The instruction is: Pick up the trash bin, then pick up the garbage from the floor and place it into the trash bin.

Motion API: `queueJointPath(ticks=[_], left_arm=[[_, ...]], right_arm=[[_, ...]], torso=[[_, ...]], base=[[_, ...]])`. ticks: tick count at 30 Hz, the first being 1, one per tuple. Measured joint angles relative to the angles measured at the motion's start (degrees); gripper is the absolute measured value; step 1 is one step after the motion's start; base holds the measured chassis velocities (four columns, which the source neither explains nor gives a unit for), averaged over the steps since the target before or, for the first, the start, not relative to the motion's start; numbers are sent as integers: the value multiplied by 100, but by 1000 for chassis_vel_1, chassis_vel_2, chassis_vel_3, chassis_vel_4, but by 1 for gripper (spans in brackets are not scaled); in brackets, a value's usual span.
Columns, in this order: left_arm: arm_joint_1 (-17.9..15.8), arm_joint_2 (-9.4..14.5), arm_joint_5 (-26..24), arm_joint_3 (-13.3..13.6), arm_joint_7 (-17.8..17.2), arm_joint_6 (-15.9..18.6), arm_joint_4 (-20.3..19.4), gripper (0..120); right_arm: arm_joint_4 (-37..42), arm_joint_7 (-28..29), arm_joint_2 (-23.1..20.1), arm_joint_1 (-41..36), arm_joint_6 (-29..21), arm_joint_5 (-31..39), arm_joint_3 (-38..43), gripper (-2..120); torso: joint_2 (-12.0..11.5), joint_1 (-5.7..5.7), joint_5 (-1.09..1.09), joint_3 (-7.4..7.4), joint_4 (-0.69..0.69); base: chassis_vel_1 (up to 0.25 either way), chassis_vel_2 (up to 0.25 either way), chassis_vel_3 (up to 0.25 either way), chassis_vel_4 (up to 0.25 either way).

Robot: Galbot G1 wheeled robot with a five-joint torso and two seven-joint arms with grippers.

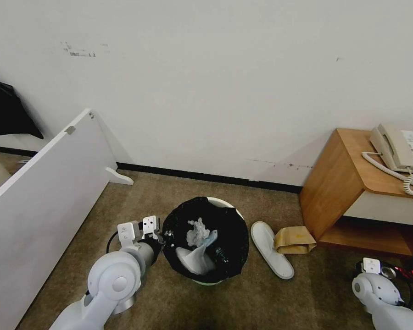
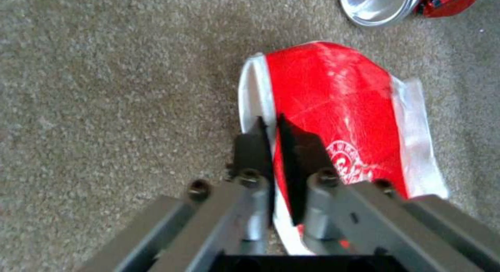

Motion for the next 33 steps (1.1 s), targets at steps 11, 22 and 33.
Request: queueJointPath(ticks=[11,22,33], left_arm=[[18,-31,31,4,0,0,6,2],[14,-14,27,-2,1,0,-19,2],[-56,57,-15,48,51,5,-8,2]], right_arm=[[-98,-81,43,59,25,-60,2,0],[-2,-59,50,9,49,-16,20,0],[811,373,-212,-376,11,497,-24,0]], torso=[[0,0,0,0,0],[0,0,0,0,0],[0,0,1,0,0]], base=[[0,0,0,0],[0,0,0,0],[0,0,0,0]])
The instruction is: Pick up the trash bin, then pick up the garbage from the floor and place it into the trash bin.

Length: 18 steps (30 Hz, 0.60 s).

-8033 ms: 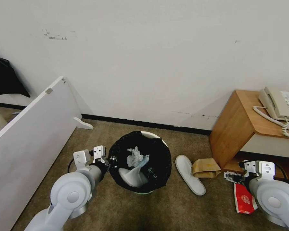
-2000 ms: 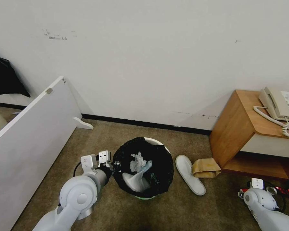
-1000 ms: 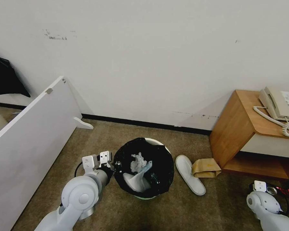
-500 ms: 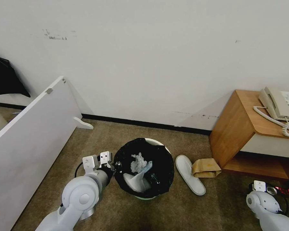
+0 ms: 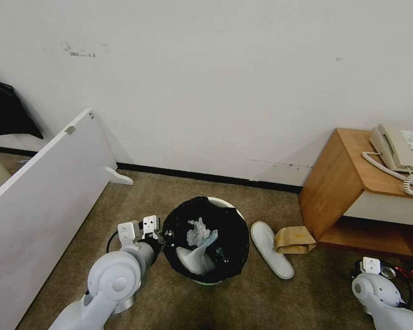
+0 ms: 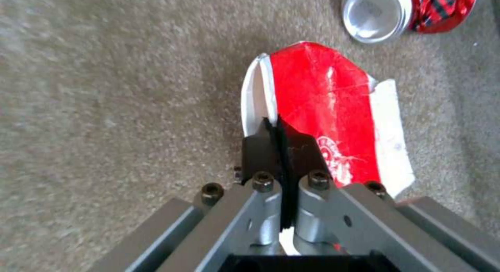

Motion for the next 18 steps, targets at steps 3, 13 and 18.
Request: queueJointPath(ticks=[3,13,18], left_arm=[[-31,20,-49,17,1,5,0,2],[-83,122,-93,54,2,18,-51,2],[-30,167,-92,22,2,21,-90,2]], right_arm=[[226,123,-121,-69,-24,194,-31,0],[1167,552,-671,-250,-152,849,-69,0],[1696,690,-973,-360,-187,1097,-89,0]], torso=[[0,0,0,0,0],[0,0,0,0,0],[0,0,0,0,2]], base=[[0,0,0,0],[0,0,0,0],[0,0,0,0]])
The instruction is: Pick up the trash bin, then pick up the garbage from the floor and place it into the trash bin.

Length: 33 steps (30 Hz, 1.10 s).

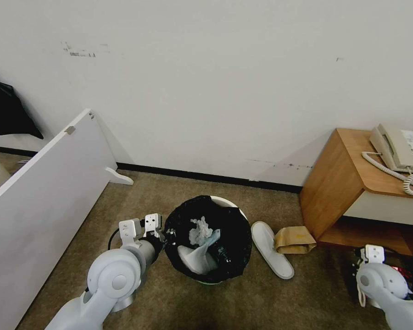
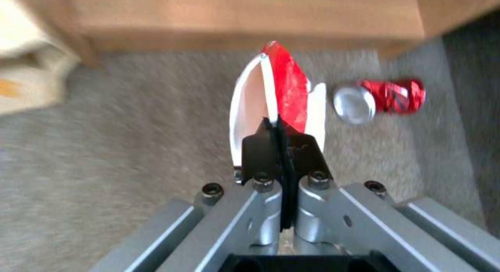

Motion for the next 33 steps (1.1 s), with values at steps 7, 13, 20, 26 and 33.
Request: queueJointPath(ticks=[7,13,20,26,33], left_arm=[[107,21,37,-67,-11,1,-62,2],[124,15,65,-95,-32,1,-67,2],[104,-33,106,-112,-36,1,29,2],[74,-78,141,-101,-36,2,115,2],[30,-103,164,-74,-37,2,201,2]], right_arm=[[958,255,-442,-344,-16,347,101,0],[1487,397,-589,-432,-16,574,191,0],[2179,559,-814,-350,-11,952,199,0],[2671,595,-1056,-210,-11,1314,255,0],[3155,548,-1315,-104,-16,1601,404,0]], torso=[[0,0,0,0,-2],[0,0,0,0,-2],[0,0,0,0,-2],[0,0,0,0,-2],[0,0,0,0,-2]], base=[[0,0,0,0],[0,0,0,0],[0,0,0,0],[0,0,0,0],[0,0,0,0]])
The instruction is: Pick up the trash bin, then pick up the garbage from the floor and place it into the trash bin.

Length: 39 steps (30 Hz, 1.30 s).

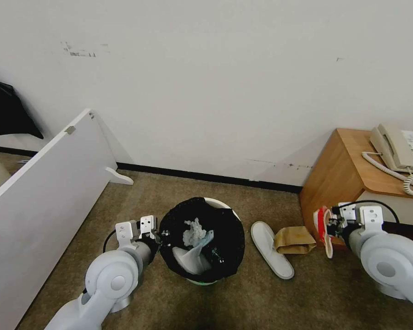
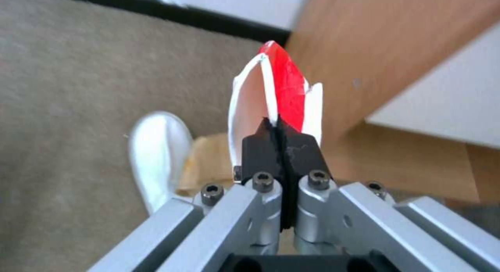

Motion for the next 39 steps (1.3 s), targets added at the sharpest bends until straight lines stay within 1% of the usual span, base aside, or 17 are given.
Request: queueJointPath(ticks=[2,5,6,8,12,14,15,20,21,24,25,26,28,32,33,38,39], left_arm=[[-9,-5,3,8,2,1,20,2],[-16,-11,34,22,19,4,59,2],[-16,-11,34,22,19,4,59,2],[1,-10,73,29,32,12,67,2],[12,-8,77,40,33,23,62,2],[12,-7,81,44,33,28,35,2],[12,-7,81,44,33,28,35,2],[4,2,61,61,0,62,-12,2],[4,2,61,61,0,62,-12,2],[-11,43,-84,83,-82,179,-74,2],[-11,43,-84,83,-82,179,-74,2],[-38,75,-137,94,-101,223,-89,2],[-55,88,-160,98,-110,234,-91,2],[-197,172,-295,120,-156,269,-92,2],[-197,172,-295,120,-156,269,-92,2],[-261,192,-336,159,-158,295,-76,2],[-261,192,-336,159,-158,295,-76,2]], right_arm=[[111,-78,-69,15,-1,30,64,0],[283,-455,-179,32,27,7,233,0],[283,-455,-179,32,27,7,233,0],[374,-728,-234,63,129,-50,327,0],[431,-954,-259,94,280,-162,362,0],[546,-1314,-305,122,501,-286,414,0],[546,-1314,-305,122,501,-286,414,0],[759,-1893,-371,135,823,-470,448,0],[759,-1893,-371,135,823,-470,448,0],[815,-2299,-390,140,1099,-635,417,0],[815,-2299,-390,140,1099,-635,417,0],[815,-2490,-394,128,1228,-761,377,0],[815,-2581,-396,128,1293,-814,365,0],[857,-3042,-421,189,1653,-907,311,0],[857,-3042,-421,189,1653,-907,311,0],[913,-3546,-423,225,2011,-972,190,0],[913,-3546,-423,225,2011,-972,190,0]], torso=[[0,0,0,0,0],[0,0,0,0,0],[0,0,0,0,0],[0,0,0,0,0],[0,0,0,0,0],[0,0,0,0,0],[0,0,0,0,0],[0,0,0,0,0],[0,0,0,0,0],[0,0,0,0,0],[0,0,0,0,0],[0,0,0,0,0],[0,0,0,0,0],[0,0,0,0,0],[0,0,0,0,0],[0,0,0,0,0],[0,0,0,0,0]], base=[[0,0,0,0],[0,0,0,0],[0,0,0,0],[0,0,0,0],[0,0,0,0],[0,0,0,0],[0,0,0,0],[0,0,0,0],[0,0,0,0],[0,0,0,0],[0,0,0,0],[0,0,0,0],[0,0,0,0],[0,0,0,0],[0,0,0,0],[0,0,0,0],[0,0,0,0]])
